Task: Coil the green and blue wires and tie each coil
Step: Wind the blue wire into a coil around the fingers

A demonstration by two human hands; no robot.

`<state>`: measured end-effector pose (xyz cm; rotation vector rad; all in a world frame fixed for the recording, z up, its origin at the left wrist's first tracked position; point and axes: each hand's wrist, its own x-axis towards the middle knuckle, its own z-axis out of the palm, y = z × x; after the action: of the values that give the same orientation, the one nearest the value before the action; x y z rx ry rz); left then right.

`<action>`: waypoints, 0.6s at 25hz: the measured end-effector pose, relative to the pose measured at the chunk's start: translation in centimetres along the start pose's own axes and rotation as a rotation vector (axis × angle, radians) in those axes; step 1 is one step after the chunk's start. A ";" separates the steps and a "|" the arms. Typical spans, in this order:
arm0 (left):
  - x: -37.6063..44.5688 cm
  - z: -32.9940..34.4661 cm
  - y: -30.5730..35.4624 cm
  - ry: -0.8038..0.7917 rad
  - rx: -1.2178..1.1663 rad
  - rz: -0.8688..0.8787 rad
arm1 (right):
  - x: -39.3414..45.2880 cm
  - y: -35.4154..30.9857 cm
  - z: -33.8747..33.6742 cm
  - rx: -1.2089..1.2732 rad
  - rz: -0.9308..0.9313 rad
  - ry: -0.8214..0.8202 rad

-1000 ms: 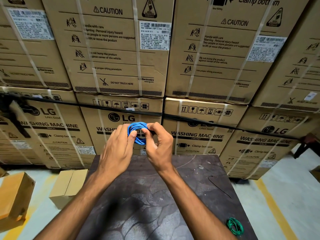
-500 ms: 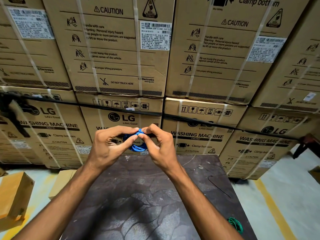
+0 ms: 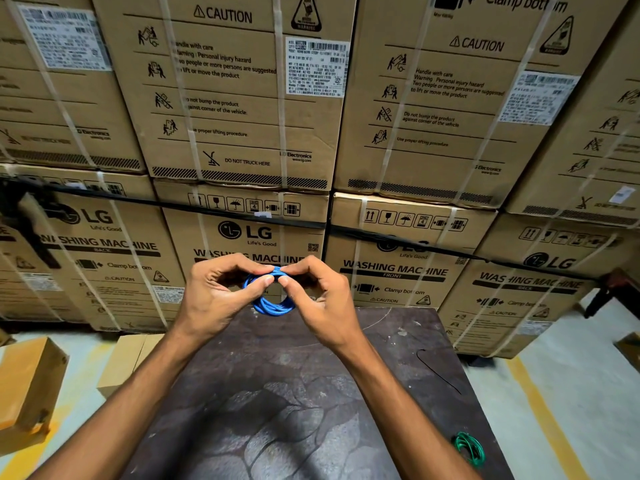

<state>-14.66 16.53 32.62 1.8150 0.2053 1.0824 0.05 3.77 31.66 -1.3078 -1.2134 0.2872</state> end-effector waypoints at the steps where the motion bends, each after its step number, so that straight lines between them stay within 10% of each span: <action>1: -0.1 -0.1 0.0 0.006 -0.007 -0.007 | -0.3 0.0 0.0 0.002 0.009 0.003; 15: -0.7 -1.7 -0.5 -0.112 0.074 -0.027 | -1.3 -0.2 2.7 -0.034 0.029 0.127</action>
<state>-16.22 17.46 32.02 1.9277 0.2051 0.9628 -2.72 4.26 30.59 -1.3535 -1.0970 0.2022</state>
